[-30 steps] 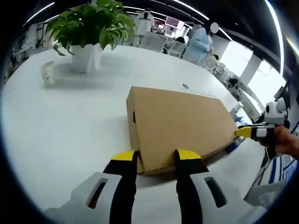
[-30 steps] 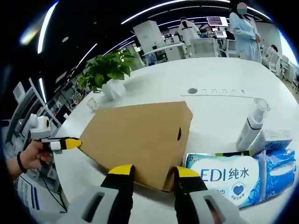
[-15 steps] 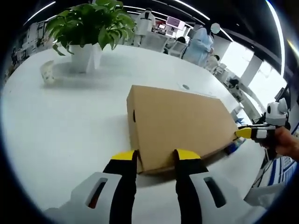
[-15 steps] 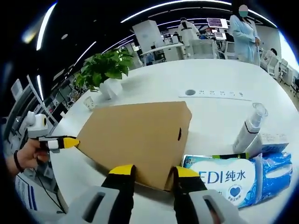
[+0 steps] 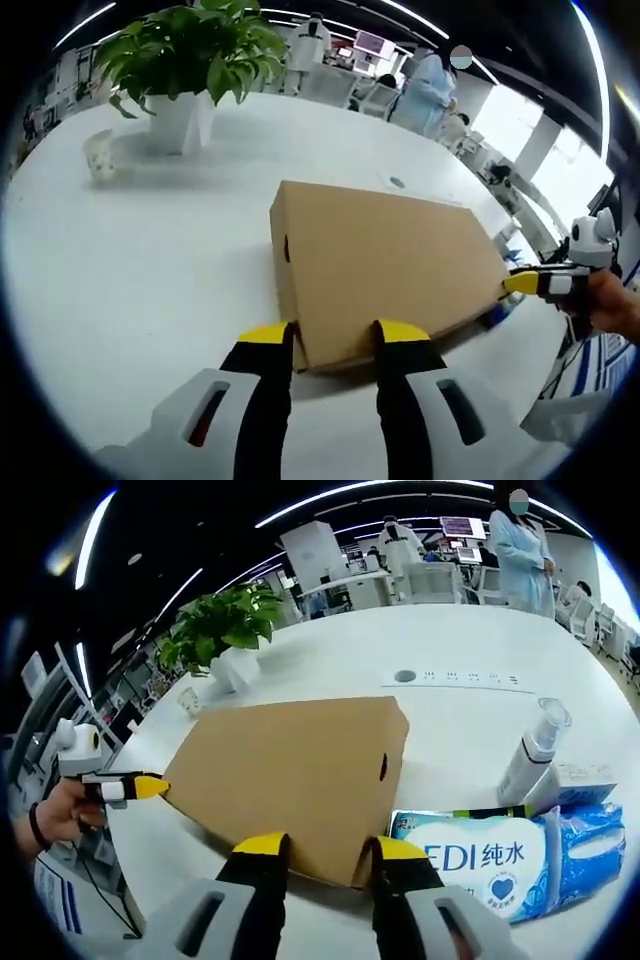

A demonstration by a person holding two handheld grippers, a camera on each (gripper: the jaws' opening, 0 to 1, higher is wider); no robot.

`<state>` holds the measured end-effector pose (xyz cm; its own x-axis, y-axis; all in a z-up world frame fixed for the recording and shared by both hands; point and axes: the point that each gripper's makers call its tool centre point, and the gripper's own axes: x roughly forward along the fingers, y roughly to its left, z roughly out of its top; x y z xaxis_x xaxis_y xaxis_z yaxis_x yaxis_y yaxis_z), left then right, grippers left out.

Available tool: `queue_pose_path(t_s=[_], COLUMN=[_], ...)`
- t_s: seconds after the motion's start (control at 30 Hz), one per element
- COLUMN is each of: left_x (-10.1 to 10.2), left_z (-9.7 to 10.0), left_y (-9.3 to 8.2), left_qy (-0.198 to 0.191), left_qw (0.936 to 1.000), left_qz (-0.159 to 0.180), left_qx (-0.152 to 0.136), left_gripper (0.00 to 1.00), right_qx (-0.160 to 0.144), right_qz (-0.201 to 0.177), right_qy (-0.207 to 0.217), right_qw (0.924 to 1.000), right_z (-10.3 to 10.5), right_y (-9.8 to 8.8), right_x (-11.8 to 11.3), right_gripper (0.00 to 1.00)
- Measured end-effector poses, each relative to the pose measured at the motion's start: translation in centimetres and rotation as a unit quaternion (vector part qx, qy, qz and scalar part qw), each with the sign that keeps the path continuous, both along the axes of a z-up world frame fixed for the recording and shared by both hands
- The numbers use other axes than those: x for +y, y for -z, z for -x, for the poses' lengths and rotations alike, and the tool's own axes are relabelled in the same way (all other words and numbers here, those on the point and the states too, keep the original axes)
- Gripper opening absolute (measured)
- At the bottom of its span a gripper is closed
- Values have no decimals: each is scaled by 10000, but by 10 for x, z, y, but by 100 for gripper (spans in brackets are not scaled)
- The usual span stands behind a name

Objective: Operate the shoe box by opening the lid, removing the specified soft item, and placing it in the target area until the item is outside and the box remains undamaged.

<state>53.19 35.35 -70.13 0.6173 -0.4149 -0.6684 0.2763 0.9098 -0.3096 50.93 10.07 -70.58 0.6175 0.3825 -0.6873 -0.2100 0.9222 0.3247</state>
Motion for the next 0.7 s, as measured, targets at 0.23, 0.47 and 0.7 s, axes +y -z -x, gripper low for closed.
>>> queue_pose_path(t_s=[0.23, 0.47, 0.7], left_x=[4, 15, 20], left_z=[-2, 15, 42], left_y=[-6, -24, -36], left_qy=[121, 237, 306], left_qw=[9996, 9988, 9979], left_qz=[-235, -122, -68], left_qx=[-97, -407, -565], left_gripper=[31, 41, 43], right_qx=[-148, -520, -710], right_qz=[69, 165, 195], right_qy=[-118, -195, 105], right_qw=[9998, 9983, 9972], right_z=[0, 14, 48], right_y=[-7, -29, -39], right_x=[-9, -40, -74], right_gripper=[31, 43, 54])
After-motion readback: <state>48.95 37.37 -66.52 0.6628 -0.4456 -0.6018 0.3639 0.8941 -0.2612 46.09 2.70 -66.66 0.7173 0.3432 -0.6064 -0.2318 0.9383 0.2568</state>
